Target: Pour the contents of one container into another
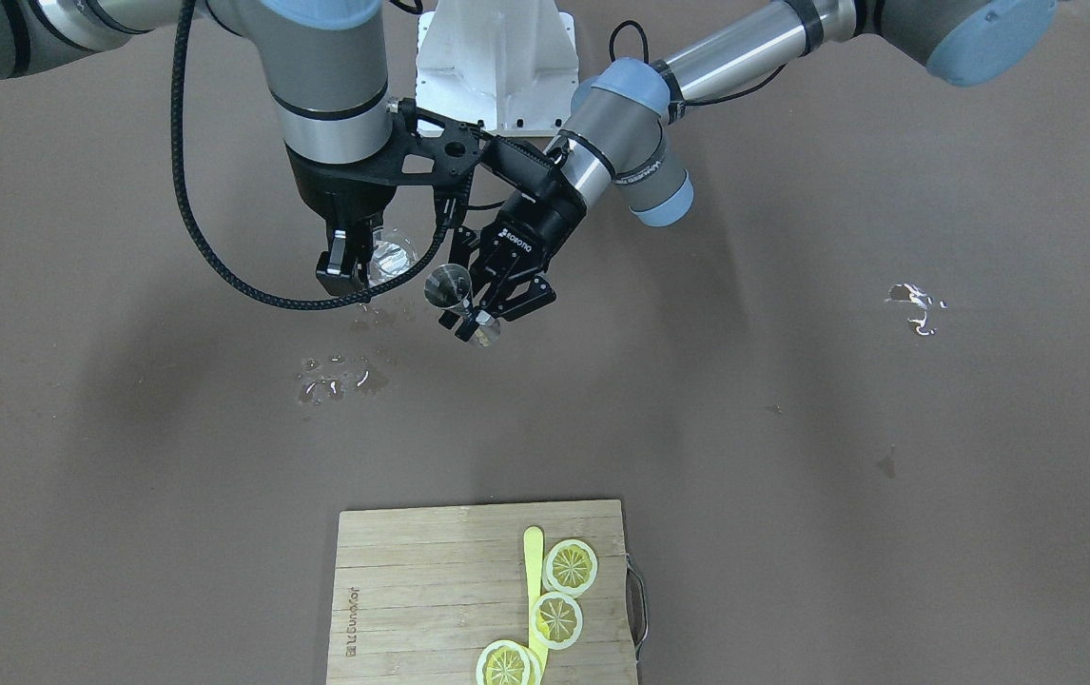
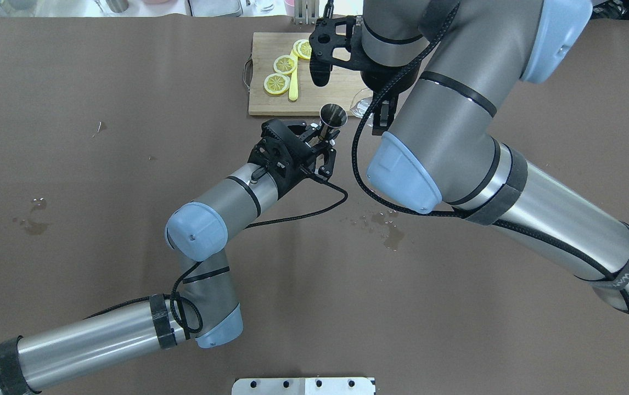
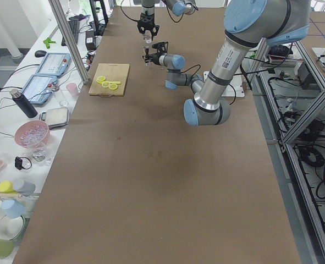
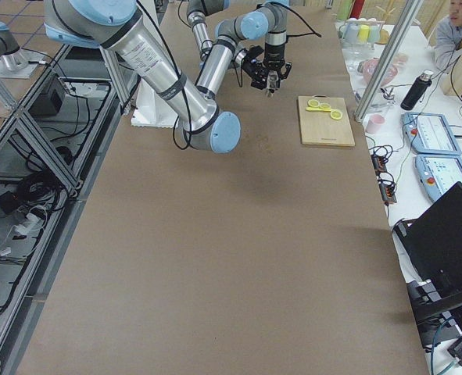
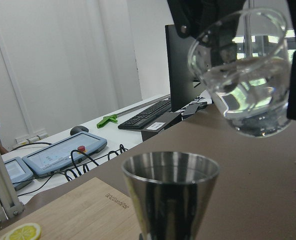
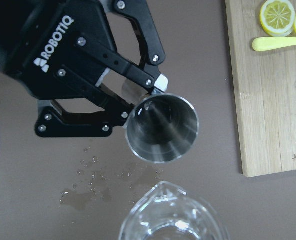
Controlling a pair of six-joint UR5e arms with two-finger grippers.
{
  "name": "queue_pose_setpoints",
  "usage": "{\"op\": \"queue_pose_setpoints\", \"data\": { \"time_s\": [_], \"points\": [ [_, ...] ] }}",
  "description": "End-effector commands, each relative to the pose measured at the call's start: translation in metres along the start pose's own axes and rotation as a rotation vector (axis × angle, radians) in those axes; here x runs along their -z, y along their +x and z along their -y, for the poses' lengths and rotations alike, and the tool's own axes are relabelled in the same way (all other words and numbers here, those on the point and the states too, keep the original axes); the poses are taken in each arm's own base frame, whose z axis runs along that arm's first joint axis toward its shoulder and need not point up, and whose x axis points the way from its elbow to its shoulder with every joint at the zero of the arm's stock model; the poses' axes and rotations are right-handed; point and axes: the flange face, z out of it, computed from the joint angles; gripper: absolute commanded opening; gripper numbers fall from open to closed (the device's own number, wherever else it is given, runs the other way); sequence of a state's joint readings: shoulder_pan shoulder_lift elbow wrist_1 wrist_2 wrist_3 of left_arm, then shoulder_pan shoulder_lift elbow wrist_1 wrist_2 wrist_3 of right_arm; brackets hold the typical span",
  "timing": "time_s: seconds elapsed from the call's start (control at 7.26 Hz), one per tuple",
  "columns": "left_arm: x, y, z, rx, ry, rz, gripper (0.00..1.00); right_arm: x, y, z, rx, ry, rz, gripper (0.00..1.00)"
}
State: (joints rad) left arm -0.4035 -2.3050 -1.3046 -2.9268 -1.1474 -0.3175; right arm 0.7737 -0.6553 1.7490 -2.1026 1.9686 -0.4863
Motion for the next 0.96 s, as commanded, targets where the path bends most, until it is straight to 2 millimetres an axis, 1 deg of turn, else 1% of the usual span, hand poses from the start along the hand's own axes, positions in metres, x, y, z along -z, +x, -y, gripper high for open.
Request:
{"op": "queue_pose_setpoints", "data": {
  "time_s": [0.0,0.14,0.41,0.69,0.83],
  "points": [
    [0.000,0.000,0.000,0.000,0.000,0.000,0.00,-0.002,0.007,0.014,-0.004,-0.016,0.002,0.00],
    [0.000,0.000,0.000,0.000,0.000,0.000,0.00,-0.002,0.006,0.016,-0.005,-0.032,-0.004,0.00],
    [0.000,0.000,0.000,0.000,0.000,0.000,0.00,0.002,-0.005,0.026,0.002,-0.087,-0.015,0.00],
    [0.000,0.000,0.000,0.000,0.000,0.000,0.00,0.009,-0.009,0.030,-0.002,-0.130,-0.016,0.00],
    [0.000,0.000,0.001,0.001,0.001,0.000,0.00,0.007,-0.012,0.031,0.008,-0.144,-0.025,0.00]
  ]
}}
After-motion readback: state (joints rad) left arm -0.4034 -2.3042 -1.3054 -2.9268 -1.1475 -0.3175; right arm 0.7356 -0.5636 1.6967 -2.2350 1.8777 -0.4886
